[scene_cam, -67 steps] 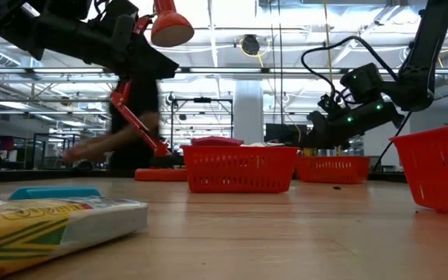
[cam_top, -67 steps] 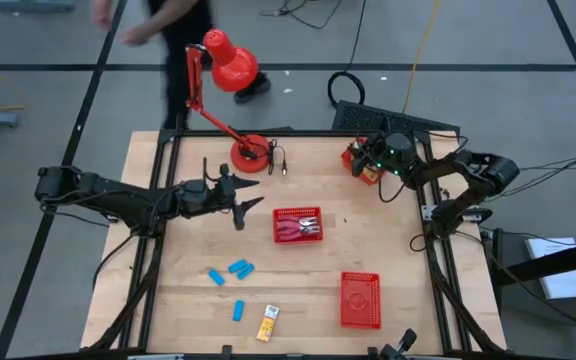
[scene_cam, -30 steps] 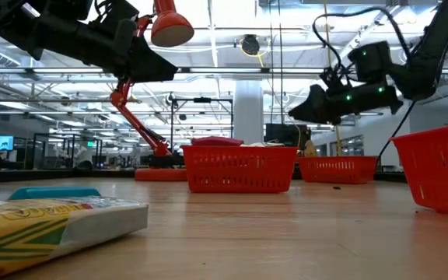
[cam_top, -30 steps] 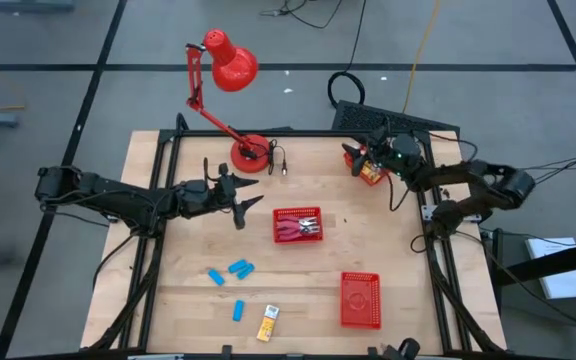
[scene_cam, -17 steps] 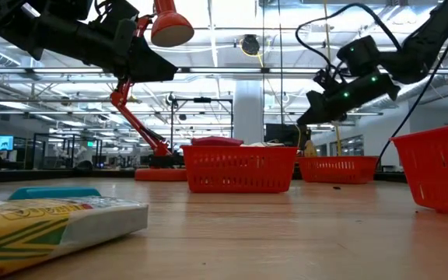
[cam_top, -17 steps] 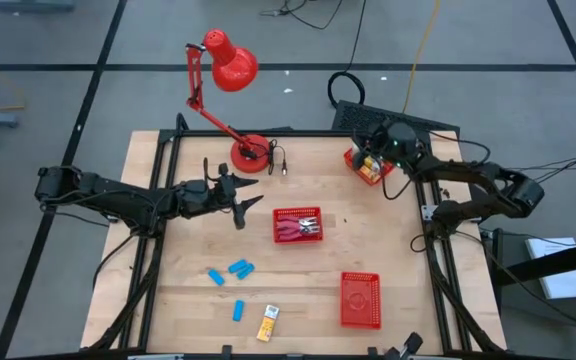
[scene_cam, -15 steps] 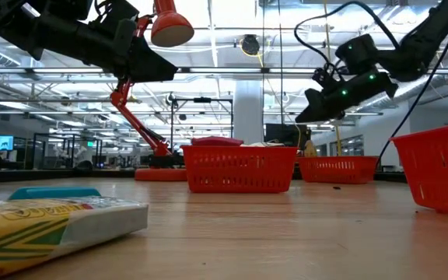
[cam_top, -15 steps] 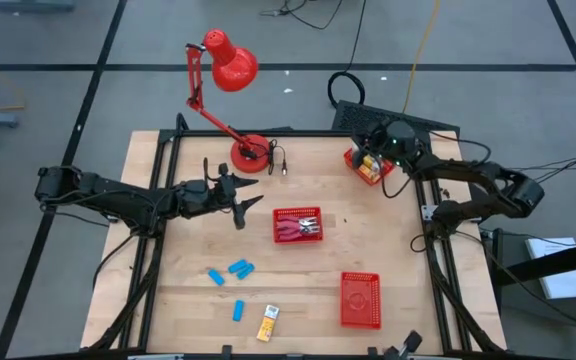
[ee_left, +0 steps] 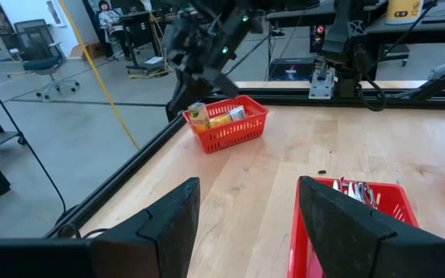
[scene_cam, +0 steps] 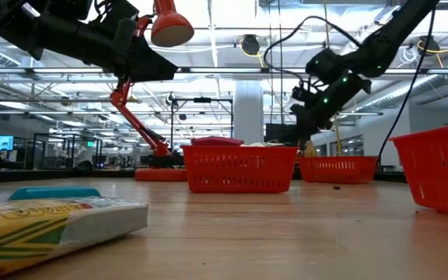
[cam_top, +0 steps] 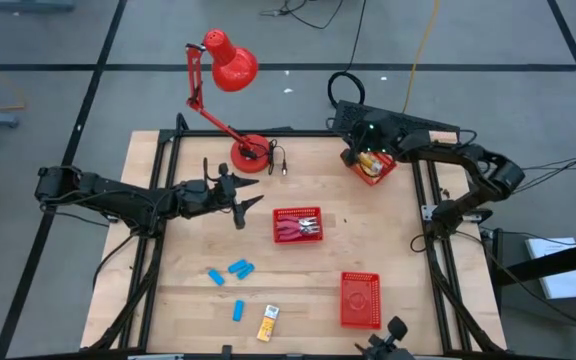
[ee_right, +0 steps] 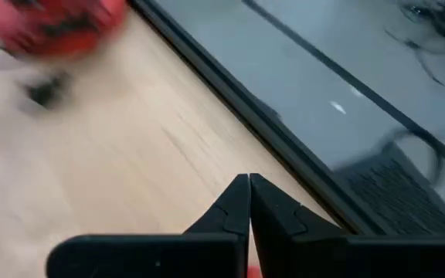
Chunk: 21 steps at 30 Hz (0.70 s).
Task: Pick & Place School Supplies
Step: Put the yellow crayon box into the top red bin
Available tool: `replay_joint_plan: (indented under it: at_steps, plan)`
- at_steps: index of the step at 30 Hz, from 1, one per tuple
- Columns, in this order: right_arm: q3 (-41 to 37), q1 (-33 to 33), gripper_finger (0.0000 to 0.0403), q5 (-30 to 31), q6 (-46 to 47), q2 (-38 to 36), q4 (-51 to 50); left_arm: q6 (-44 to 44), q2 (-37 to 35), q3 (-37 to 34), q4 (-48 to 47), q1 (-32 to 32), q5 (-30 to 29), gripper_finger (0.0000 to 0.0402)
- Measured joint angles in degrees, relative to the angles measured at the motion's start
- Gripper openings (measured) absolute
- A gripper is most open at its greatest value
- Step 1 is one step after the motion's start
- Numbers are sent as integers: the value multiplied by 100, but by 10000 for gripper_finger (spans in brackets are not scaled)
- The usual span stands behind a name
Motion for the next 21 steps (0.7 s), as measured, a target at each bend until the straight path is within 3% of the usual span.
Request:
replay_joint_plan:
  at_steps: [3, 8, 17, 21]
  plan:
    - [65, 7, 0, 503, -151, 29, -526, 4, 0, 0, 4, 0, 10, 225]
    - [64, 41, 0, 698, -111, -174, -1379, 5, 0, 0, 4, 0, 19, 225]
    - [-483, 327, 0, 876, 251, -1459, -1468, 7, 0, 0, 23, 0, 20, 225]
    - [-1022, 889, 0, 650, 346, -2203, -970, -19, 0, 0, -20, -41, 22, 225]
